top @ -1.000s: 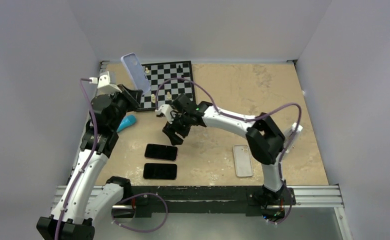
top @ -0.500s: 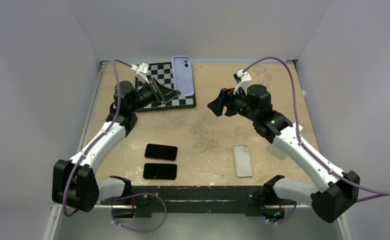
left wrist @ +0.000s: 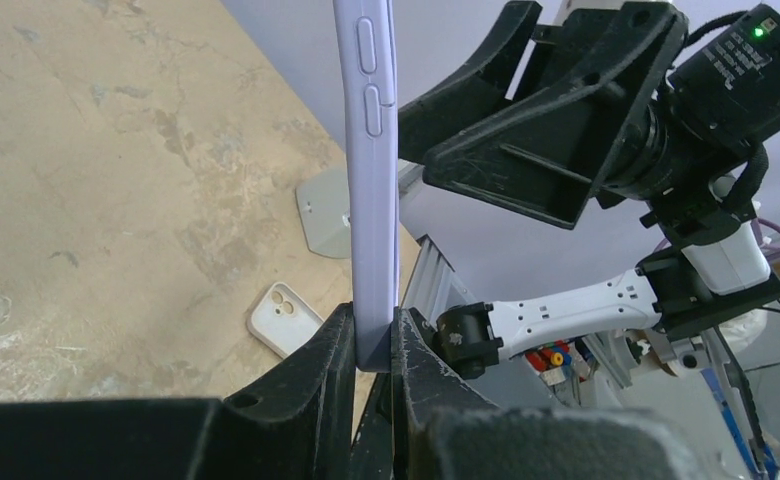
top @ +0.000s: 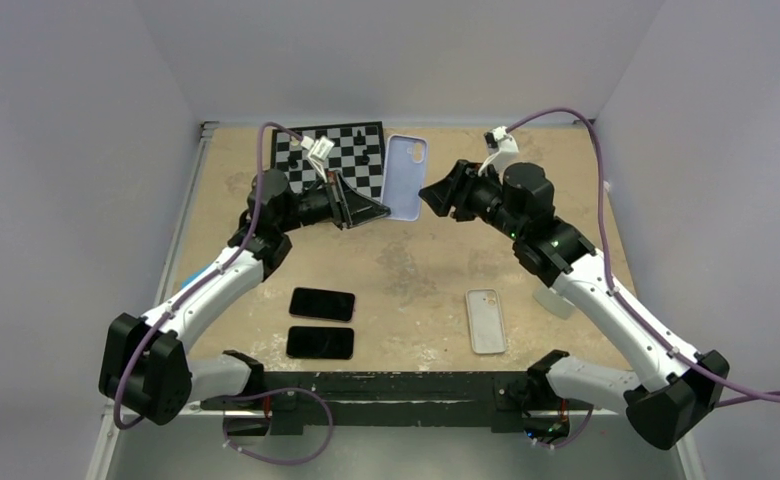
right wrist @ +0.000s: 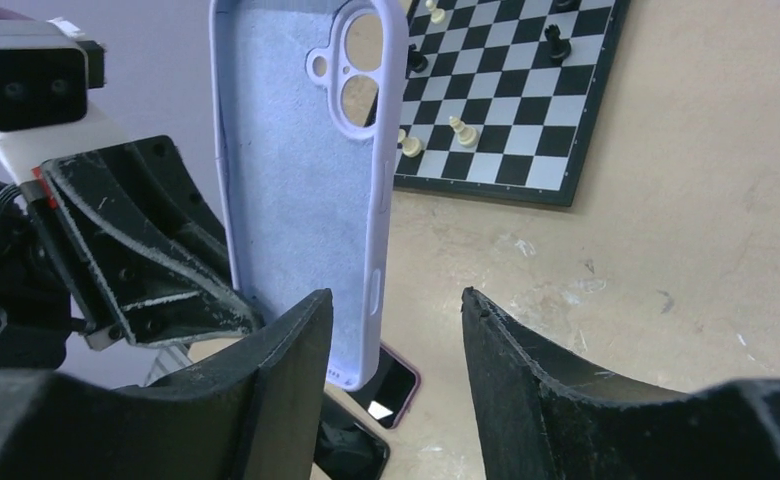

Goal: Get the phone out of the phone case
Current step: Place the phone case at the center of the board.

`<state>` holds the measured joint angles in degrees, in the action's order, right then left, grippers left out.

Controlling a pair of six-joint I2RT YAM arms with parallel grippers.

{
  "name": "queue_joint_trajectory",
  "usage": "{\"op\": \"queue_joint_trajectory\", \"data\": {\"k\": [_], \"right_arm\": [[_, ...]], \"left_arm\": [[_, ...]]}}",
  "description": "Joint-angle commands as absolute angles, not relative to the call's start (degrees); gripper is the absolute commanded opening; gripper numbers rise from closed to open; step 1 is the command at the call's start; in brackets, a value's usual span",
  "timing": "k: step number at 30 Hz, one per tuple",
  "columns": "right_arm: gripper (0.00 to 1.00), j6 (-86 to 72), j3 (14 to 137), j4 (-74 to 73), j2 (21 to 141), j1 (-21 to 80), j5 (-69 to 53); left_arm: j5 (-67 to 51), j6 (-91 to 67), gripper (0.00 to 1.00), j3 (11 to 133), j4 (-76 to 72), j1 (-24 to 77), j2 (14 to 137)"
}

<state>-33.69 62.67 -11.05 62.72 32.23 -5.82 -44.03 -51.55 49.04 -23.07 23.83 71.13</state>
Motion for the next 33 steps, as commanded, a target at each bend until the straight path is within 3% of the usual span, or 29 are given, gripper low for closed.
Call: {"op": "queue_joint_trajectory", "data": {"k": [1, 6, 9, 10, 11, 14, 16, 18, 21, 25, 33], "right_arm": [[0.52, -35.7, 64.0, -8.1, 63.5, 32.2, -3.9], [0.40, -35.2, 63.8, -8.8, 64.3, 32.1, -1.1], [0.19, -33.3, 64.4, -9.5, 64.8, 32.0, -1.8], [0.05, -32.3, 64.5, -9.5, 64.8, 32.1, -2.5], [0.00, -31.5, 64.4, -9.6, 64.8, 32.1, -3.1], [0.00, -29.3, 63.2, -10.2, 64.1, 32.1, -3.6], [0.00, -27.8, 61.9, -10.9, 63.2, 32.0, -2.2], [0.00, -26.2, 61.7, -13.6, 62.4, 32.1, 0.5], [0.00, -23.5, 62.6, -21.4, 62.0, 32.1, 6.3], [0.00, -21.8, 60.5, -28.2, 61.5, 32.1, 6.9], [0.00, -25.0, 53.8, -44.4, 66.6, 32.0, 4.4]], "left_arm": [[-46.1, -50.8, 0.00, 51.1, -26.1, 25.6, 71.1], [-46.8, -50.6, 0.00, 51.5, -26.0, 26.5, 71.2], [-46.8, -50.5, 0.00, 51.6, -25.6, 26.8, 71.5], [-46.8, -50.3, 0.00, 51.8, -25.4, 27.0, 71.6], [-46.7, -49.9, 0.05, 52.0, -24.4, 27.2, 71.7], [-44.3, -47.6, 0.42, 53.0, -18.6, 27.2, 71.5], [-41.9, -45.1, 0.77, 53.9, -13.7, 27.2, 70.5], [-36.1, -41.2, 0.97, 55.2, -5.2, 27.0, 68.9], [-22.4, -38.3, 1.00, 57.6, 8.9, 26.0, 66.5], [-12.8, -39.3, 1.00, 54.2, 8.7, 22.9, 60.8], [-10.8, -34.1, 1.00, 54.4, 8.2, 21.0, 57.1]]}}
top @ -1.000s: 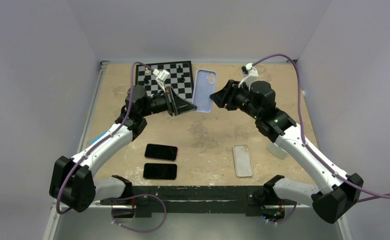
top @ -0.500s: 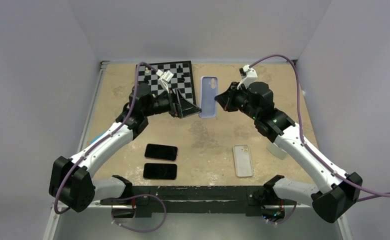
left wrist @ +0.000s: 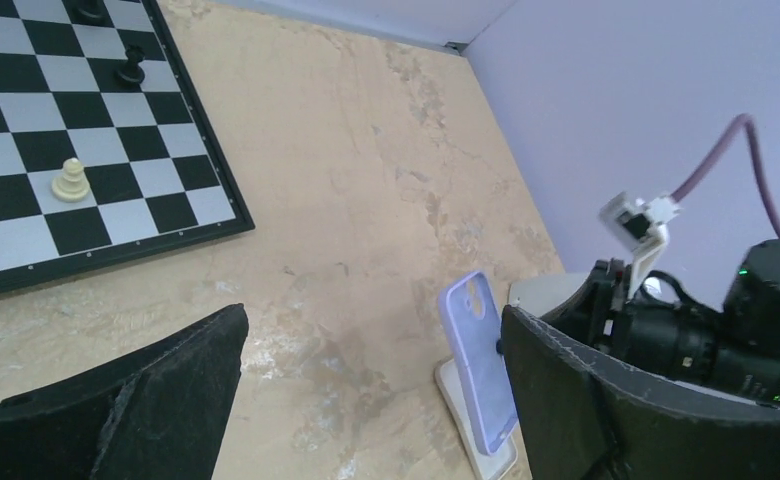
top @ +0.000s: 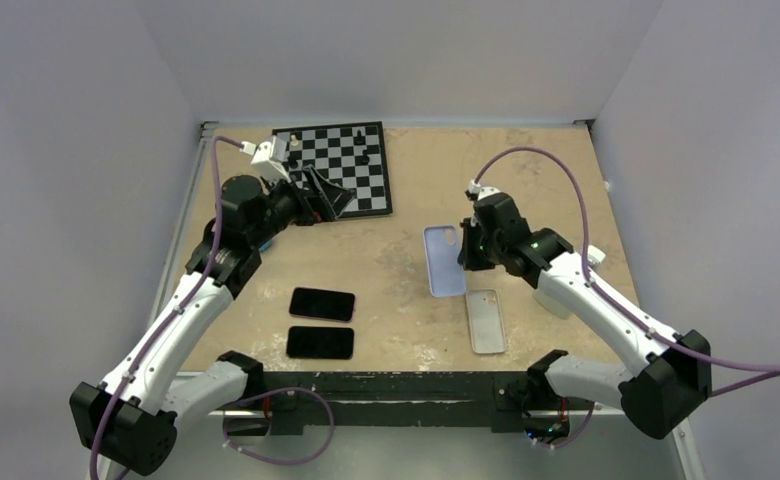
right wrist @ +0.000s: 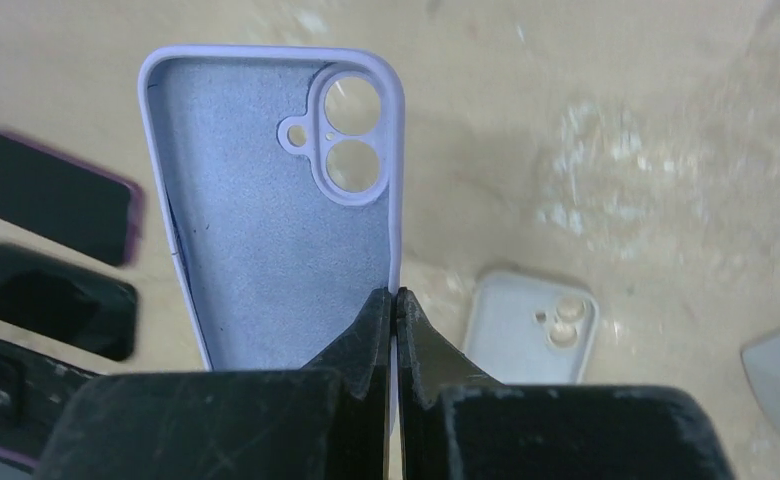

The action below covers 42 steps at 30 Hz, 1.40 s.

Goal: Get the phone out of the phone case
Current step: Place the phone case at the center of the board.

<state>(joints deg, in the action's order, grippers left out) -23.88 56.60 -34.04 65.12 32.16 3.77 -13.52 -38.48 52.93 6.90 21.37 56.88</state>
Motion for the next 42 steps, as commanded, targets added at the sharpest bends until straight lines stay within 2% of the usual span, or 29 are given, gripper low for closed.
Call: {"op": "queue_joint_trajectory", "data": {"k": [1, 9, 14, 20, 37, 40, 42], "right_arm": [[0.00, -25.8, 53.6, -46.0, 66.7, 32.1, 5.0], [0.00, -32.2, 52.8, -57.6, 67.2, 32.2, 11.4], [0.00, -33.7, 48.9, -49.3, 67.2, 36.1, 7.0], [0.00, -37.8, 48.2, -42.3, 74.2, 42.1, 5.9], [0.00, -37.7, 42.5, -38.8, 77.1, 42.4, 8.1], [0.05, -37.5, 41.8, -38.2, 77.1, 42.4, 7.5], [0.13, -37.4, 41.7, -37.8, 77.2, 42.5, 7.1]], "left_arm": [[-10.7, -33.9, 1.00, 54.3, 8.2, 21.0, 57.0], [-12.3, -34.2, 1.00, 54.1, 7.3, 21.0, 57.1], [-12.4, -34.4, 0.99, 53.5, 6.4, 21.0, 55.9], [-11.7, -33.8, 0.99, 53.3, 6.3, 21.0, 55.9], [-12.0, -33.6, 1.00, 53.0, 5.7, 20.9, 56.1], [-12.1, -33.6, 1.00, 53.0, 5.7, 20.9, 56.1], [-12.0, -33.6, 0.99, 52.8, 5.6, 20.9, 56.3]]}}
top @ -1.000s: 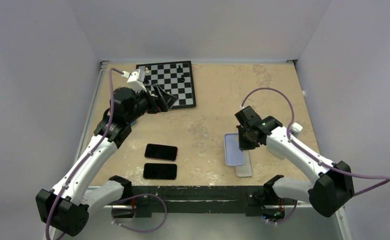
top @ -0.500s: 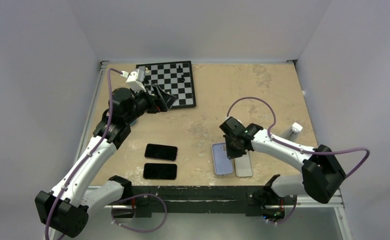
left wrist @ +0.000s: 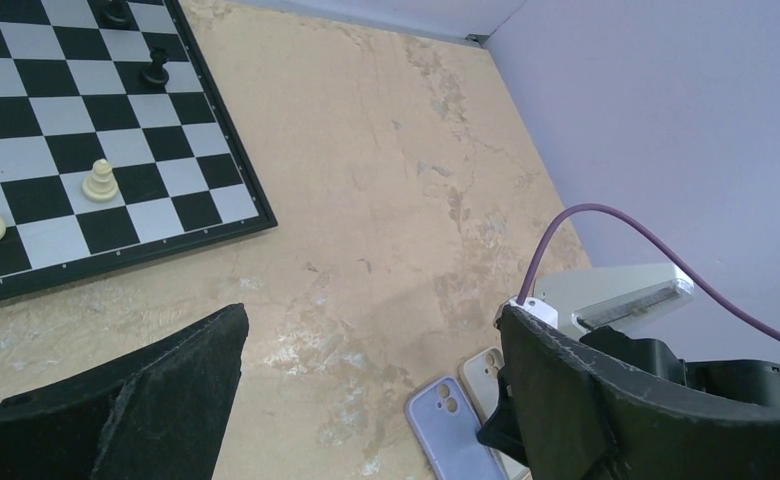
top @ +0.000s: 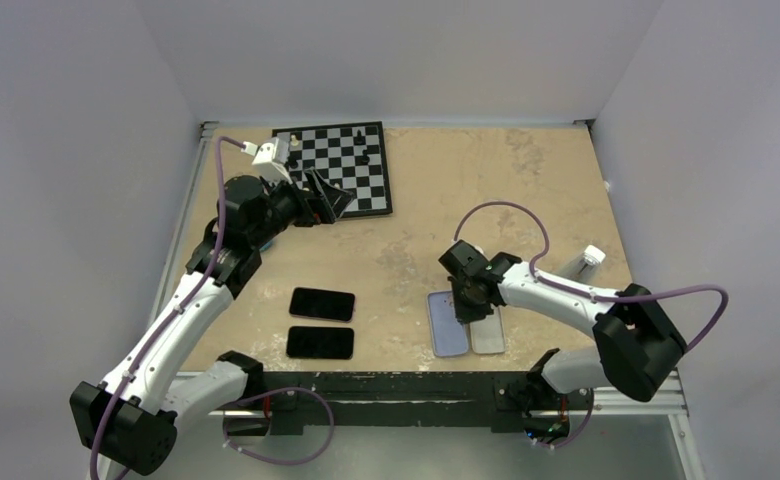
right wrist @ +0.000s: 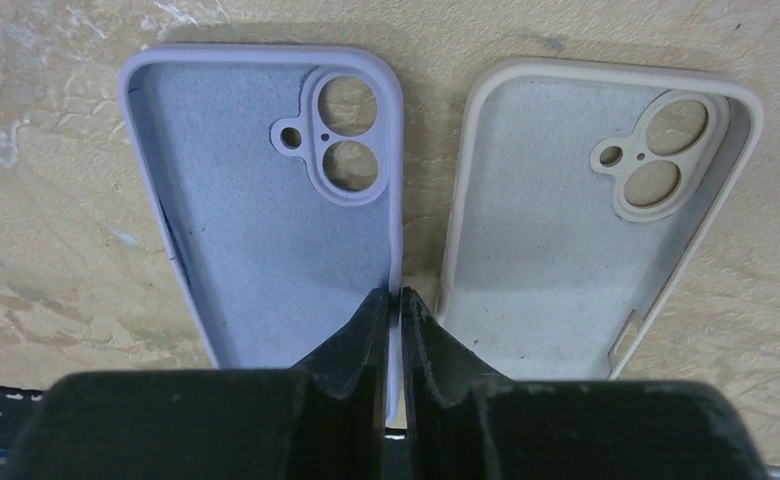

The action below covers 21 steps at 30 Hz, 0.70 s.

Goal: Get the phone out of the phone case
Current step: Place the phone case at the center of the board, then reset both arms

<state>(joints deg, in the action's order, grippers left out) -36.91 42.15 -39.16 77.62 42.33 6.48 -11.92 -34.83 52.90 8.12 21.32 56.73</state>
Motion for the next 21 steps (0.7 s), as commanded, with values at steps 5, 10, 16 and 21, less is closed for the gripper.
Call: {"op": "queue_joint_trajectory", "data": {"k": [5, 10, 16, 21], "right_arm": [[0.37, -37.7, 42.7, -38.7, 74.4, 42.6, 7.5], [0.53, -37.4, 45.6, -39.7, 69.4, 42.8, 9.2], [0.80, -36.0, 49.6, -38.5, 59.2, 43.2, 15.5], [0.85, -34.9, 45.8, -31.8, 40.8, 43.7, 17.2]], "left_arm": [[-12.7, -34.0, 0.99, 52.9, 5.4, 20.8, 56.8], [-12.8, -34.1, 1.00, 52.7, 5.0, 20.6, 56.6], [-12.1, -33.4, 1.00, 52.8, 5.2, 20.0, 57.7], [-9.6, -31.4, 1.00, 53.0, 6.5, 20.0, 58.0]]}}
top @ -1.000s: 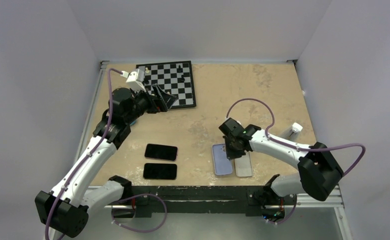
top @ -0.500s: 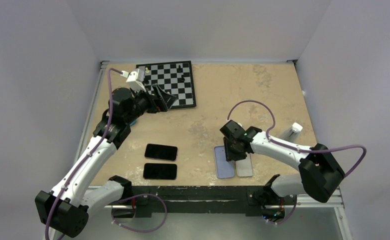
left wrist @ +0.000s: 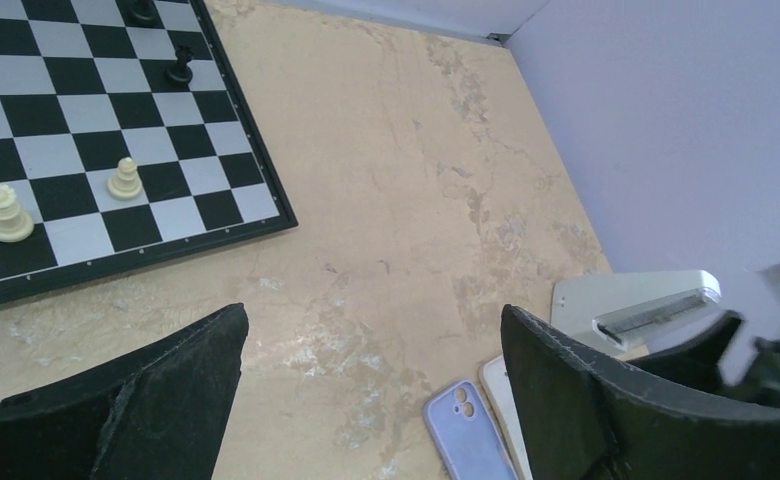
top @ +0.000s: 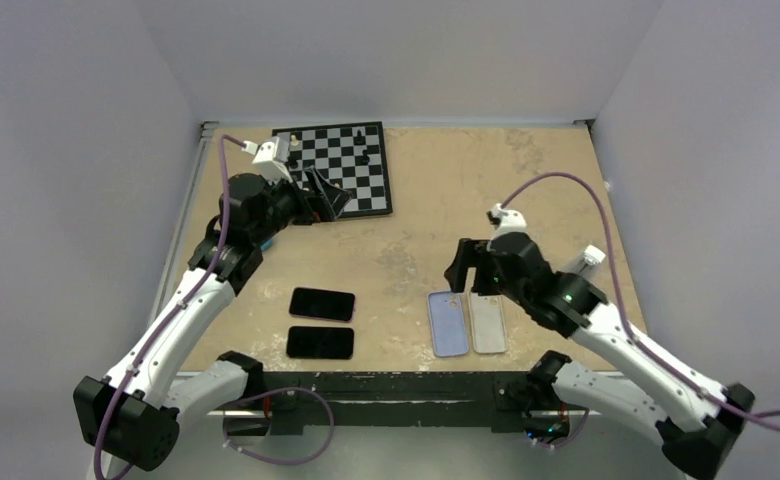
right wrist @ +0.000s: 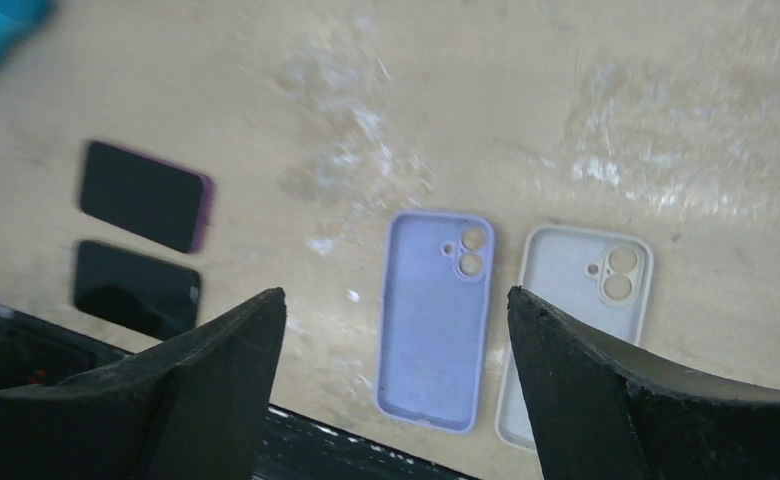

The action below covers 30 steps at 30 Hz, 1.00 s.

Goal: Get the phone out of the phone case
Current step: Reset both arms

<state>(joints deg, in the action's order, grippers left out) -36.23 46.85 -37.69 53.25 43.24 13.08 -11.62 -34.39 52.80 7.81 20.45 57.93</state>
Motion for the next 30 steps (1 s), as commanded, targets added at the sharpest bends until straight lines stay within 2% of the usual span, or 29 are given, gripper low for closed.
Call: {"op": "queue_joint_trajectory", "data": {"k": [1, 7, 14, 23, 30], "right_arm": [[0.85, -34.5, 44.5, -30.0, 36.8, 43.7, 17.3], [0.89, -33.6, 41.4, -27.0, 22.2, 43.7, 21.6], [0.91, -26.9, 45.9, -23.6, 15.7, 43.7, 30.9], [0.93, -12.5, 51.4, -10.3, 12.7, 43.6, 26.5], [0.94, -10.0, 50.3, -4.8, 5.4, 43.7, 22.1]], "left_arm": [[-9.2, -31.0, 1.00, 53.0, 6.8, 20.0, 57.9], [-6.4, -29.3, 1.00, 52.2, 5.8, 20.1, 56.4], [-5.4, -26.8, 1.00, 46.0, -6.6, 20.1, 47.3], [3.8, -16.3, 1.00, 34.7, -23.7, 20.2, 27.4], [11.8, -6.5, 1.00, 29.9, -30.6, 20.2, 15.6]]}}
